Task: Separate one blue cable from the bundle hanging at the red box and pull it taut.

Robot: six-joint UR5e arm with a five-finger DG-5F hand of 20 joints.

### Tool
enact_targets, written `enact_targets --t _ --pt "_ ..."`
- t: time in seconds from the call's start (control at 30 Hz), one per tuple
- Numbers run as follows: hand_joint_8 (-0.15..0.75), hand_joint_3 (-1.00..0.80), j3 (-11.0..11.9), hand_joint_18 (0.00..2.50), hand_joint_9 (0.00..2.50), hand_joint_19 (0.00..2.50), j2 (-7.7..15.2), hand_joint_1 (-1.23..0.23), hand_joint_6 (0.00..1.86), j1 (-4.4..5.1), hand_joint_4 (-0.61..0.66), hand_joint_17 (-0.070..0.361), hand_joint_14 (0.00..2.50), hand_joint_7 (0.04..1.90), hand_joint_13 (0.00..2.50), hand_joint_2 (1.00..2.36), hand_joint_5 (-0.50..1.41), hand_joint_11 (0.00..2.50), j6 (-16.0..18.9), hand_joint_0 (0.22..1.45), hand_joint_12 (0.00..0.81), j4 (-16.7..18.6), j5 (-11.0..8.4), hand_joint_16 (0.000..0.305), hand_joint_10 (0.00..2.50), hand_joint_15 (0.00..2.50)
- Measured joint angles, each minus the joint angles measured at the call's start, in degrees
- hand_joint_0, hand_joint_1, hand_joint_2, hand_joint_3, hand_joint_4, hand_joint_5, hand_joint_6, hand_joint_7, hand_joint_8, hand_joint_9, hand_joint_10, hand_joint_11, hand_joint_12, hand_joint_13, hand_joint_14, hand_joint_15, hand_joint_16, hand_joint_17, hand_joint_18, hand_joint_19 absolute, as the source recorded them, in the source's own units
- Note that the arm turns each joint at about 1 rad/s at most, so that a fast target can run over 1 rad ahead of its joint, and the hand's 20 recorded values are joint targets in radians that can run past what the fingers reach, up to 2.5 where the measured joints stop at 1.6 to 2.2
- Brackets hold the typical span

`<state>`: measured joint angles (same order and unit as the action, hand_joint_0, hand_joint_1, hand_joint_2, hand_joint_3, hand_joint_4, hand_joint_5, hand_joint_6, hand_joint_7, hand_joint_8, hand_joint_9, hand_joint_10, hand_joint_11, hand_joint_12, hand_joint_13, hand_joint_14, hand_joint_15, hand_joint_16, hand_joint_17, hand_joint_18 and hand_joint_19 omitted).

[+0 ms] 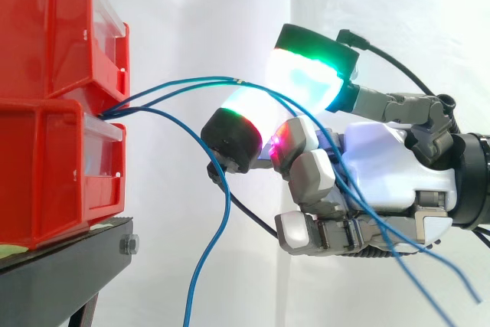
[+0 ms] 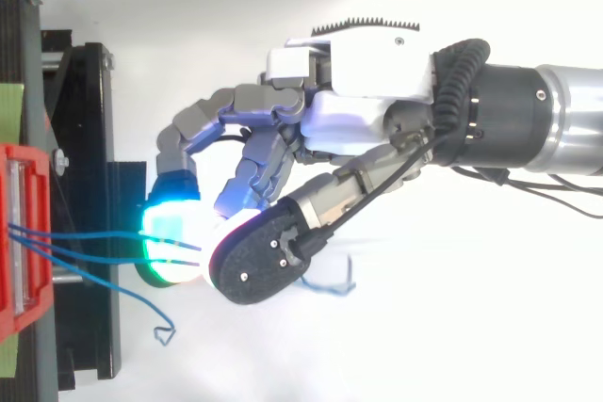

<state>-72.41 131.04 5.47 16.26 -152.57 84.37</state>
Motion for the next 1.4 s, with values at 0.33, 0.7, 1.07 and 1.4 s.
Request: enact_targets --t 0.33,0.7,1.07,1.4 --pt "0.333 -0.50 0.0 1.04 1.08 0.49 0.0 -0.81 0.71 0.23 0.19 0.091 0.02 1.05 1.14 1.00 -0.16 0.76 0.0 0.63 0.389 0.0 -0.57 0.040 0.02 0.52" --pt "0.321 -0.26 0.0 0.98 1.07 0.57 0.0 -0.87 0.79 0.32 0.15 0.088 0.02 1.00 1.13 1.02 -0.18 0.76 0.0 0.85 0.376 0.0 -0.61 0.039 0.02 0.53" --pt "0.330 -0.50 0.0 1.06 1.07 0.48 0.0 -0.95 0.84 0.40 0.19 0.089 0.02 1.03 1.15 1.00 -0.19 0.78 0.0 0.82 0.384 0.0 -0.65 0.040 0.02 0.52" --pt "0.356 -0.50 0.0 1.10 1.12 0.50 0.0 -0.87 0.85 0.44 0.20 0.093 0.02 1.07 1.18 1.00 -0.17 0.78 0.2 0.60 0.393 -0.4 -0.62 0.041 0.02 0.54"
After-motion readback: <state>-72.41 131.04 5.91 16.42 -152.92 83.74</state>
